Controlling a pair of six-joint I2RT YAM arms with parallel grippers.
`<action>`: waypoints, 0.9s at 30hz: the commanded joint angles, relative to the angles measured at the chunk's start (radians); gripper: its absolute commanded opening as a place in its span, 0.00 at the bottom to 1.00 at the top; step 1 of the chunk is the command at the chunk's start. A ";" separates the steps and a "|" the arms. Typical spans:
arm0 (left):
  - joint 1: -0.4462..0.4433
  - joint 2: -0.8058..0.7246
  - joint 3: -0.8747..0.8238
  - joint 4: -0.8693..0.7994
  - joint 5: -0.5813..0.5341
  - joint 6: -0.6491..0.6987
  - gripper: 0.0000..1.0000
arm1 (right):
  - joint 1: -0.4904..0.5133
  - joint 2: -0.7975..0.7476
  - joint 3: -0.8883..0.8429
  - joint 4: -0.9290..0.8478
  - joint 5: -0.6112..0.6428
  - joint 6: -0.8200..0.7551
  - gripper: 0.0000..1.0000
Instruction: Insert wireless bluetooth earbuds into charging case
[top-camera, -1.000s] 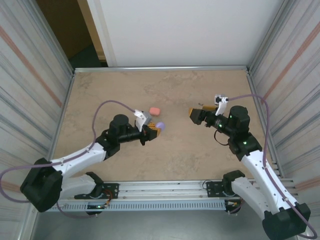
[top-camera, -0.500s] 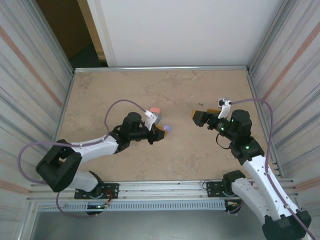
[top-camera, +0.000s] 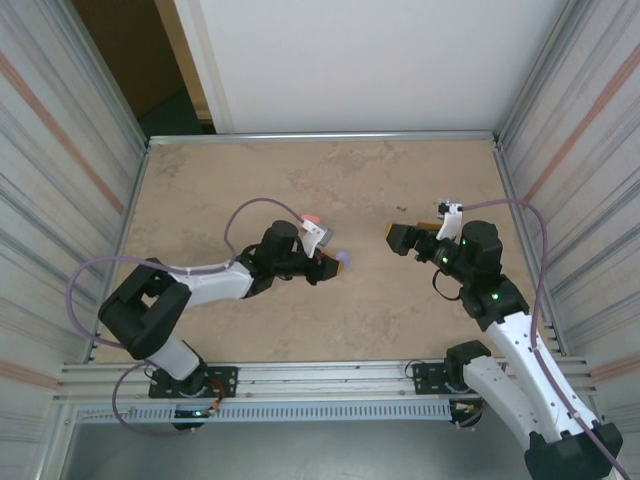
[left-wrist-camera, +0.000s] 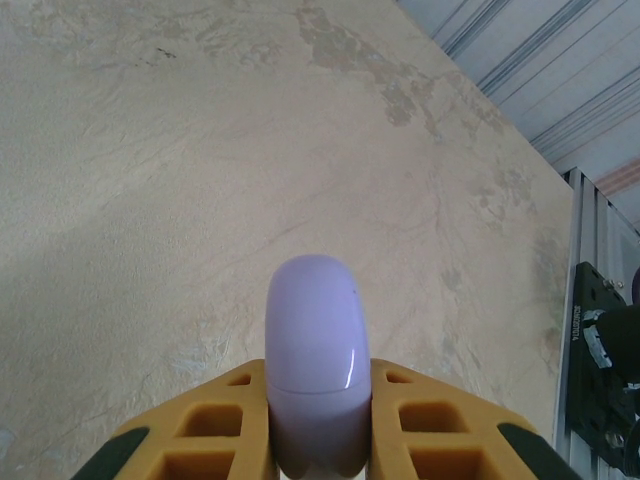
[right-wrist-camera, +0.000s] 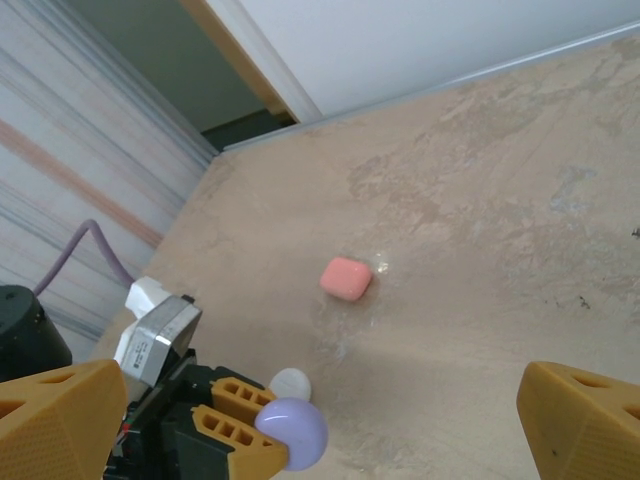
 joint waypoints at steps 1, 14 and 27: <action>-0.005 0.028 0.037 -0.007 0.003 -0.018 0.00 | -0.006 -0.019 -0.015 -0.004 0.025 -0.018 0.99; -0.006 0.123 0.081 -0.042 0.009 -0.028 0.00 | -0.006 -0.034 -0.019 -0.018 0.034 -0.026 0.99; -0.007 0.174 0.103 -0.066 -0.010 -0.026 0.12 | -0.007 -0.041 -0.016 -0.017 0.032 -0.032 0.99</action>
